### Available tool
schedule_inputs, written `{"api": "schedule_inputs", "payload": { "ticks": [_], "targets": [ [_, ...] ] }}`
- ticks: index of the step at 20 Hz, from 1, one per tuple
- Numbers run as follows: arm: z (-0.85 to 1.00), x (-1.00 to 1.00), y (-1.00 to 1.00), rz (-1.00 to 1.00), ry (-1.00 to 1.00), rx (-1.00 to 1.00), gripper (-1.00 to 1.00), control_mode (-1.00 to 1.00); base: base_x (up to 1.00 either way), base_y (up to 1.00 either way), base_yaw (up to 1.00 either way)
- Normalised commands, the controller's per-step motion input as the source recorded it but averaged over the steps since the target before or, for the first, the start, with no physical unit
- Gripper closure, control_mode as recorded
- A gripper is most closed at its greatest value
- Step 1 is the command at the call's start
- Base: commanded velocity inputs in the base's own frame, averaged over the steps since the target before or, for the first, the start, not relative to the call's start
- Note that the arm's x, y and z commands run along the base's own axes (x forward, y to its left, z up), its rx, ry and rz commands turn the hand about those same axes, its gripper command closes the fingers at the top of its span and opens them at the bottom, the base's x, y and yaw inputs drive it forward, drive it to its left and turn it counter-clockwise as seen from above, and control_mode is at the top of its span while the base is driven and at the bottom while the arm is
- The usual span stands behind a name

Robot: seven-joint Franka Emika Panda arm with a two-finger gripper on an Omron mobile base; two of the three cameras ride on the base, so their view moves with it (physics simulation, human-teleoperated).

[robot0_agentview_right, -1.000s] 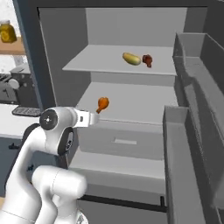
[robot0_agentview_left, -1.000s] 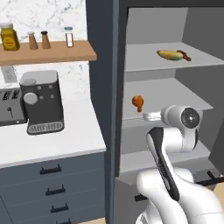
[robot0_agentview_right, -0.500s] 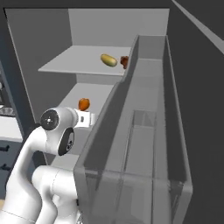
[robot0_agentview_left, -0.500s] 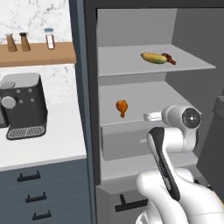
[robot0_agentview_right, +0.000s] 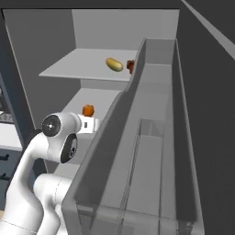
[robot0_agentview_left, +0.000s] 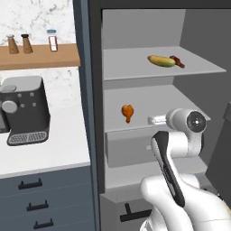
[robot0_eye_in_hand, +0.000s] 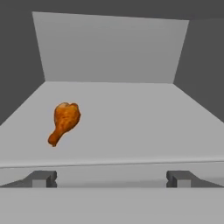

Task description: Place one cucumber and one chicken drumstick in each tupperware on the nearby counter, to pack two identical lunches.

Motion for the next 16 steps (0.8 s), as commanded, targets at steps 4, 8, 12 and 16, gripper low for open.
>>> {"api": "schedule_inputs", "payload": {
  "ticks": [4, 8, 12, 16],
  "targets": [
    [0.04, 0.45, 0.0, 0.13, 0.01, 0.0, -1.0, -1.0, 0.16, 0.0, 0.03],
    [0.11, 0.46, 0.0, 0.18, 0.0, 0.0, -1.0, -1.0, 0.0, 0.0, 0.0],
    [0.0, 0.22, 0.14, 0.12, 0.0, -0.02, -1.0, -1.0, 0.0, 0.0, 0.0],
    [0.08, 0.28, 0.27, 0.06, 0.0, -0.04, -1.0, -1.0, 0.0, 0.0, 0.0]
  ]
}}
